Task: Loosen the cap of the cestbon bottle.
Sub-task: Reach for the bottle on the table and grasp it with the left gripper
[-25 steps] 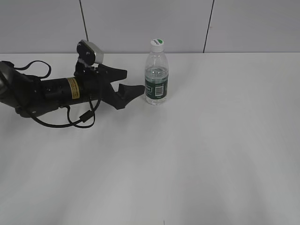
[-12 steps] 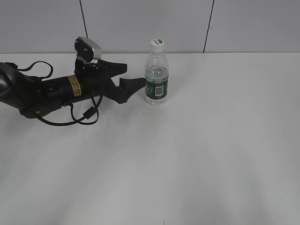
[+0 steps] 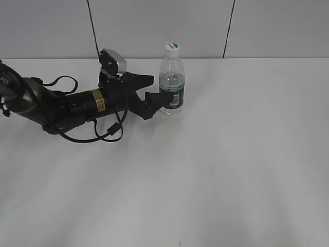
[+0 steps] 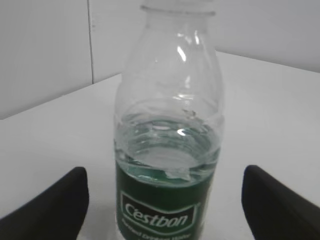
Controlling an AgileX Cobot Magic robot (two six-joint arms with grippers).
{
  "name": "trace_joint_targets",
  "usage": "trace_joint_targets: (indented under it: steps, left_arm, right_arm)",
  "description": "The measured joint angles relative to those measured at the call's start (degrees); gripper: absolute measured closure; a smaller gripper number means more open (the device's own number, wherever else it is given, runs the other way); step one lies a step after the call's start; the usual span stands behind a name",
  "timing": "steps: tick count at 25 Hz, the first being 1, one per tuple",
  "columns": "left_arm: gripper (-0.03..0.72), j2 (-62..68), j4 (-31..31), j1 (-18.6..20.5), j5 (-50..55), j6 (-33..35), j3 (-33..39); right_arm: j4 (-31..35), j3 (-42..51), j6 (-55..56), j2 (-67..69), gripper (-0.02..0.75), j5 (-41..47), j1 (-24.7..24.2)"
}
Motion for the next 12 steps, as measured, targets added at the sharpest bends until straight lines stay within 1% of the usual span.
trace_joint_targets:
  steps: [6,12]
  left_arm:
    - [0.126,2.57,-0.29,-0.43,1.17,-1.32,-3.6]
    - [0.129,2.65,-0.24,-3.14,3.89,-1.57,-5.47]
  right_arm:
    - [0.0,0.0,0.0,0.0,0.151,0.0,0.0]
    - [0.0,0.0,0.0,0.0,0.151,0.0,0.0]
